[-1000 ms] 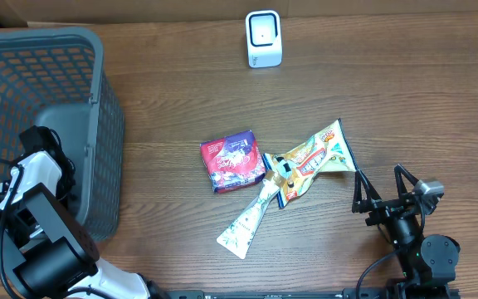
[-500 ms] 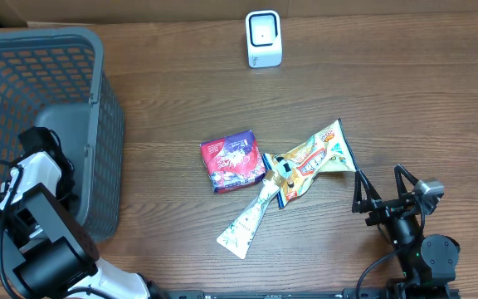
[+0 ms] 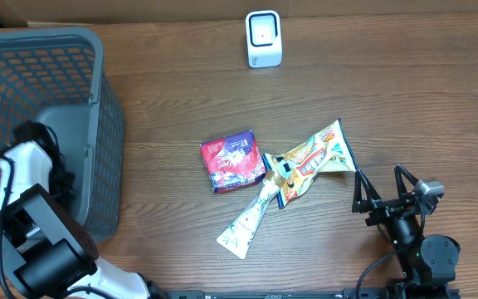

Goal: Scan the item barcode
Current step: 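Lift the Kleenex pack out and place it on the yellow bag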

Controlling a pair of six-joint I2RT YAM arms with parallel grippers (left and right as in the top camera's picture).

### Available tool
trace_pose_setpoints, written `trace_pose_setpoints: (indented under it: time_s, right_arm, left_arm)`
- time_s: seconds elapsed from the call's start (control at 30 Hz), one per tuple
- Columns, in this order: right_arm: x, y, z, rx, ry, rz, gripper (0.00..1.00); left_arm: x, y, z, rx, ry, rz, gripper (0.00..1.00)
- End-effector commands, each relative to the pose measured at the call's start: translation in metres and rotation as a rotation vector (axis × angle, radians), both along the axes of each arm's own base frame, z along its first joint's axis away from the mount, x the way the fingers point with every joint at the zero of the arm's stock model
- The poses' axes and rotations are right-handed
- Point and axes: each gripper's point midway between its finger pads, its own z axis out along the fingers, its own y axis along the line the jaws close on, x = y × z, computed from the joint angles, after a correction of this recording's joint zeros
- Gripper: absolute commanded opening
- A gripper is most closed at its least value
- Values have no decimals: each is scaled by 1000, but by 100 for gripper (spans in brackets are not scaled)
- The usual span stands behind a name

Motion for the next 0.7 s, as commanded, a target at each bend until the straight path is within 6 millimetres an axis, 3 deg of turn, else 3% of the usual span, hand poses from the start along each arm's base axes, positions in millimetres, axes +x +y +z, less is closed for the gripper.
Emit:
trace_pose_setpoints:
  time_s: [0.0,0.1,0.17,0.2,0.23,0.3,0.4,0.47,0.5,0.53,0.67]
  right_arm:
    - [0,1,-3,1,0,4,100]
    - [0,1,-3,1,0,4,100]
    - [0,1,-3,1,0,4,100]
    - [0,1,-3,1,0,5,100]
    - [0,1,-3,1,0,4,100]
    - [0,1,-3,0,0,4,100]
    - [0,1,-3,1,0,4,100]
    - [0,1,-3,1,0,4,100]
    - [0,1,-3,1,0,4,100]
    - [0,1,-3,1,0,4,100]
    - [0,1,-3,0,0,5,100]
  left_arm:
    - [44,15,74,23,-170,-122,4]
    - [62,15,129,34,-269,-191,4]
    - [76,11,176,59,-361,-269,4]
    - [89,2,212,73,-443,-363,4]
    - [96,-5,228,71,-486,-420,4]
    - [112,-33,264,51,-601,-569,4]
    - [131,-97,308,-26,-770,-820,4]
    - [137,-141,325,-83,-842,-961,4]
    - [137,-180,330,-135,-861,-1058,4]
    - [136,-202,330,-166,-852,-1113,4]
    - [125,-286,303,-268,-699,-1324,4]
